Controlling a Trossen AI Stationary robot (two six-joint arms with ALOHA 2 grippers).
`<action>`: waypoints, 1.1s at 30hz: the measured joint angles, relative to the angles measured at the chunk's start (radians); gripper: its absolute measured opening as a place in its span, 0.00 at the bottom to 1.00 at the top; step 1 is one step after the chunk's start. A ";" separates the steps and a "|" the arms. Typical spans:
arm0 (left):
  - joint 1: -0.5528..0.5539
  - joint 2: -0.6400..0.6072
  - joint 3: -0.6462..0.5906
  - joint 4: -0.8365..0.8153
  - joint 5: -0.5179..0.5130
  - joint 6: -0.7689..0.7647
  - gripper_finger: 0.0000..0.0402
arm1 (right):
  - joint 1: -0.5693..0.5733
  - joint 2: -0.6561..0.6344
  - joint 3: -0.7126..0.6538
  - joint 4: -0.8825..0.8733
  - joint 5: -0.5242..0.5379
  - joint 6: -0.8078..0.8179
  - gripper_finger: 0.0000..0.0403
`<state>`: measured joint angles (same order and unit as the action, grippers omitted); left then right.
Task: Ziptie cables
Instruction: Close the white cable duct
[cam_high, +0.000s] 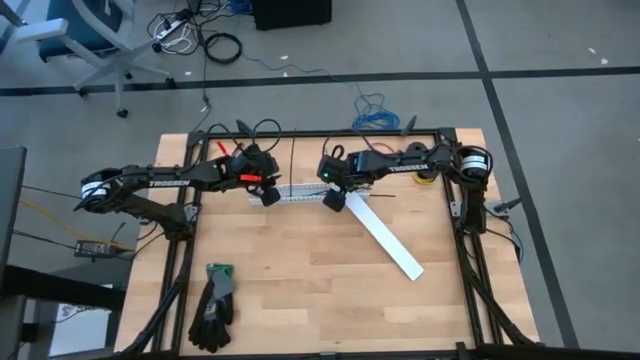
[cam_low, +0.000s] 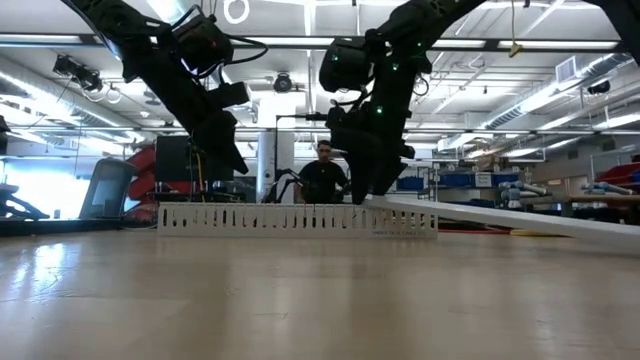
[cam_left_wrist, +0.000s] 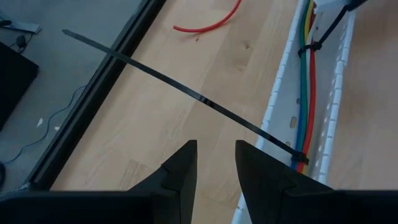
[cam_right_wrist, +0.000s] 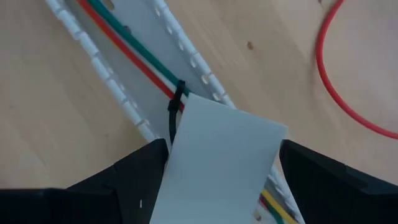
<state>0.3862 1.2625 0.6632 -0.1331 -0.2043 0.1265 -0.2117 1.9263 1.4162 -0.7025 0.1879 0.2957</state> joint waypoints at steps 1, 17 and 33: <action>0.000 0.000 0.000 0.000 0.000 0.000 0.30 | 0.003 0.000 0.000 -0.002 0.000 0.007 0.76; -0.002 0.000 0.000 -0.001 0.000 -0.005 0.30 | 0.013 0.000 0.000 -0.019 0.027 0.048 0.53; -0.002 0.000 0.000 -0.004 0.027 -0.005 0.30 | 0.013 0.001 0.000 -0.022 0.026 0.038 0.53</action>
<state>0.3843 1.2625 0.6632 -0.1374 -0.1772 0.1215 -0.1982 1.9268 1.4166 -0.7244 0.2142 0.3342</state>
